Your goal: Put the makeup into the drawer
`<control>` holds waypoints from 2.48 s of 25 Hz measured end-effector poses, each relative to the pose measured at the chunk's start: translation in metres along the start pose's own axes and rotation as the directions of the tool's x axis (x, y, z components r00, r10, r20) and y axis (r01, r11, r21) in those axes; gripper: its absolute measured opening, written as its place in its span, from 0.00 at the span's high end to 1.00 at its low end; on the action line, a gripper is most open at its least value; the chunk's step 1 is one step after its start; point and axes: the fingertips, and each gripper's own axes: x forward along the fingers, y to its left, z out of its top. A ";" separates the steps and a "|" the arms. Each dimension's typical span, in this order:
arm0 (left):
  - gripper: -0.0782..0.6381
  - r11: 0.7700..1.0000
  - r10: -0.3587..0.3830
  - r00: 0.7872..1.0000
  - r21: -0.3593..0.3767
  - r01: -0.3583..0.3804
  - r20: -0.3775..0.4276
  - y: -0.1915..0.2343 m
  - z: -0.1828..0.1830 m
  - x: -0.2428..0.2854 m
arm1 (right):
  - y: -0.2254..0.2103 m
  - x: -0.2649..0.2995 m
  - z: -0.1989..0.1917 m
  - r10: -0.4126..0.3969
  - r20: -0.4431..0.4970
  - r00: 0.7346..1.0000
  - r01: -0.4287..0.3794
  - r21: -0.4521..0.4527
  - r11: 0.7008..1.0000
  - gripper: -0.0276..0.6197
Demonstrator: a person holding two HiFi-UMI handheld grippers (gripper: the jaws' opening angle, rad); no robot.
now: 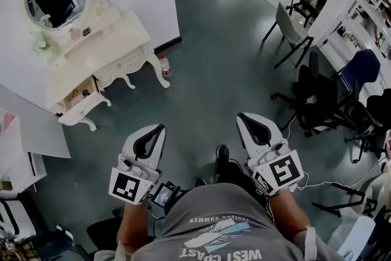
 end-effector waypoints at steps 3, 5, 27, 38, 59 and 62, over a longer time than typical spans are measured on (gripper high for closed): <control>0.89 1.000 0.022 1.000 0.006 -0.022 0.000 0.017 -0.001 0.009 | -0.013 0.022 0.004 0.004 0.008 1.000 -0.004 -0.004 1.000 0.95; 0.89 0.999 0.052 0.998 -0.001 -0.052 -0.027 0.031 -0.005 0.013 | -0.020 0.041 0.008 0.022 0.021 1.000 -0.022 0.000 1.000 0.95; 0.89 0.934 0.357 0.922 0.049 -0.354 -0.146 0.165 -0.023 0.202 | -0.180 0.292 0.012 0.340 0.041 0.940 -0.340 0.013 0.940 0.95; 0.89 0.925 0.378 0.905 0.052 -0.375 -0.195 0.221 -0.044 0.242 | -0.199 0.363 0.006 0.387 0.030 0.922 -0.388 0.035 0.921 0.95; 0.89 0.962 0.269 0.954 -0.006 -0.272 -0.133 0.506 -0.076 0.248 | -0.135 0.603 0.058 0.242 0.007 0.970 -0.242 -0.003 0.970 0.95; 0.89 0.959 0.280 0.951 0.001 -0.282 -0.131 0.544 -0.079 0.234 | -0.116 0.638 0.067 0.246 0.015 0.969 -0.246 -0.011 0.969 0.95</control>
